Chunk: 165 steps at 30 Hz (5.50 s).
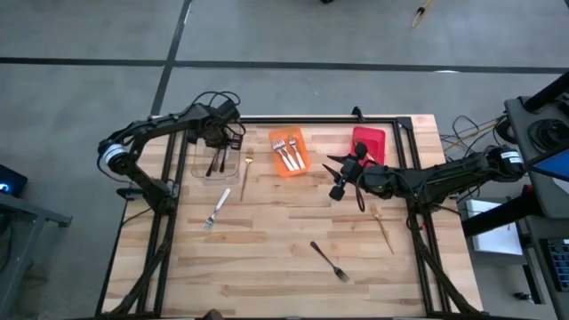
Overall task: Sort silverware by color (type)
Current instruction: Put the left black fork into the transparent bin, then put the right gold fork into the red bin
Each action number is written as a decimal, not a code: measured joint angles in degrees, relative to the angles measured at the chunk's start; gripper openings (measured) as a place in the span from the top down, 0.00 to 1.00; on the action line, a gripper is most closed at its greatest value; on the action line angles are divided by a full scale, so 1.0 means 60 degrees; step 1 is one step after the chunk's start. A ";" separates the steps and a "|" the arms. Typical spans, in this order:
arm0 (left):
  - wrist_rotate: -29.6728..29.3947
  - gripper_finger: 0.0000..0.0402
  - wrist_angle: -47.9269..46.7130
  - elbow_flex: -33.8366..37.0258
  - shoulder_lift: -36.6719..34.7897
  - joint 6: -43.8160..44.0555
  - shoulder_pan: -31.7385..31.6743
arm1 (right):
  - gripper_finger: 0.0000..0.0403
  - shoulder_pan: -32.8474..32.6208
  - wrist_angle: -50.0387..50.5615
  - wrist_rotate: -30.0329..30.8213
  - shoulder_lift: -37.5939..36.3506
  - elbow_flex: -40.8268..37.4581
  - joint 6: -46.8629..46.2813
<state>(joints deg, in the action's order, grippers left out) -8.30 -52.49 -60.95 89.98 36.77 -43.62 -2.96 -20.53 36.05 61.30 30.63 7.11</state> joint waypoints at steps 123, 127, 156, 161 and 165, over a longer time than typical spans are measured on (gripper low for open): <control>-0.4130 0.93 0.9507 0.2620 -0.2074 -0.6976 0.8863 | 0.69 -0.0197 1.3443 -0.6536 0.3154 0.2809 -0.8196; -0.4130 0.93 0.9548 0.2620 -0.2071 -0.7002 0.8859 | 0.69 -0.0466 1.3790 -0.6765 0.2942 0.2805 -0.8518; -0.4135 0.93 1.0112 0.2616 -0.2063 -0.7053 0.8688 | 0.65 -0.0788 1.5821 -0.6736 0.2659 0.2805 -0.9546; -0.4134 0.93 1.0112 0.2616 -0.2063 -0.7085 0.8688 | 0.56 -0.0783 1.5835 -0.6768 0.2273 0.2758 -0.9707; -0.4134 0.93 1.0103 0.2616 -0.2060 -0.7085 0.8688 | 0.51 -0.0783 1.5828 -0.6772 0.1867 0.2522 -1.0080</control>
<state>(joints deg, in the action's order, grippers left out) -33.10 8.13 -45.25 77.62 -5.74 8.51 -7.66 74.43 -4.58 72.50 45.77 -53.37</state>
